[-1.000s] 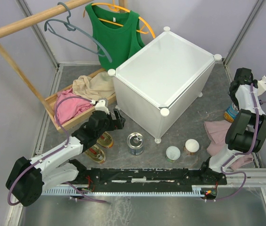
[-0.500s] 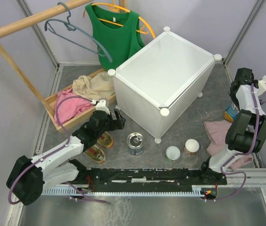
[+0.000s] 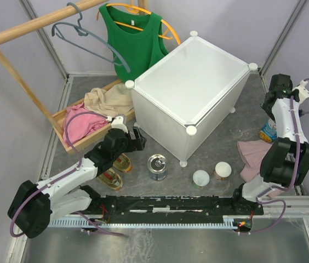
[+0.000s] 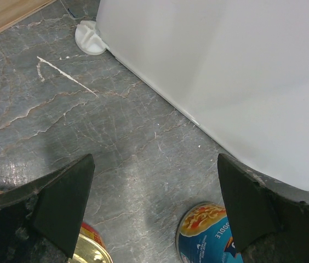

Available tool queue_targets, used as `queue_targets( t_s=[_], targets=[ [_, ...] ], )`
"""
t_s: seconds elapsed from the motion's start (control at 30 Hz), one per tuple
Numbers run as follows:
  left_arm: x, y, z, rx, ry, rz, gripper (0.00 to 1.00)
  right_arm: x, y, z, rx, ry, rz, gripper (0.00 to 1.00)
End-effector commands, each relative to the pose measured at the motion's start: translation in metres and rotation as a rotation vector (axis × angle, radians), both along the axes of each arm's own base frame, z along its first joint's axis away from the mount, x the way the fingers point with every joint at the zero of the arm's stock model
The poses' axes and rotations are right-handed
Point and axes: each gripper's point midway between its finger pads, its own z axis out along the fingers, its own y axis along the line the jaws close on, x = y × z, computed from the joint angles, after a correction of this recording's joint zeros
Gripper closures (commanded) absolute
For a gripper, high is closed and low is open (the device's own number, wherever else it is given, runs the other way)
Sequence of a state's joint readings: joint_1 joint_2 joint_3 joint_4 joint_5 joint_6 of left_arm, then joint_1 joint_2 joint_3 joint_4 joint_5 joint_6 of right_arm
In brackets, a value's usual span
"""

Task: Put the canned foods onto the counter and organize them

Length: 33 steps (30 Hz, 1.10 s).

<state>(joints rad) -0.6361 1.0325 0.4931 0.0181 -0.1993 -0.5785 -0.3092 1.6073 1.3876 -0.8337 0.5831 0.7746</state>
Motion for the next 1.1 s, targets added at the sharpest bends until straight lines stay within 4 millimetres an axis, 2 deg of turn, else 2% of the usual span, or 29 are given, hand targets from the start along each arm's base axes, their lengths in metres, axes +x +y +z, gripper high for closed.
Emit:
queue_targets(
  t_s=[0.0,0.23,0.63,0.73,0.83,0.93,1.0,1.07],
  targets=[
    [0.011,-0.010,0.031,-0.047,-0.083,-0.018,0.01,-0.003,-0.003,0.031,-0.050,-0.035,0.004,0.00],
    [0.010,-0.008,0.032,-0.045,-0.084,-0.015,0.01,-0.006,0.006,0.020,-0.028,-0.063,0.050,0.00],
    [0.009,-0.007,0.031,-0.054,-0.073,0.000,0.01,-0.015,0.009,0.020,-0.041,-0.089,0.062,0.00],
    [0.008,-0.004,0.031,-0.057,-0.071,0.012,0.01,-0.013,0.011,0.017,-0.036,-0.109,0.076,0.10],
    [0.007,0.000,0.031,-0.047,-0.074,0.028,0.01,-0.014,0.012,0.016,-0.035,-0.110,0.079,0.10],
    [0.007,0.005,0.032,-0.033,-0.080,0.043,0.01,-0.021,0.007,0.016,-0.049,-0.077,0.047,0.07],
    [0.007,0.007,0.033,-0.031,-0.084,0.050,0.01,-0.023,0.004,0.014,-0.050,-0.052,0.026,0.01],
    [0.008,0.007,0.032,-0.026,-0.085,0.052,0.01,-0.021,0.002,0.011,-0.033,-0.048,0.017,0.00]
  ],
)
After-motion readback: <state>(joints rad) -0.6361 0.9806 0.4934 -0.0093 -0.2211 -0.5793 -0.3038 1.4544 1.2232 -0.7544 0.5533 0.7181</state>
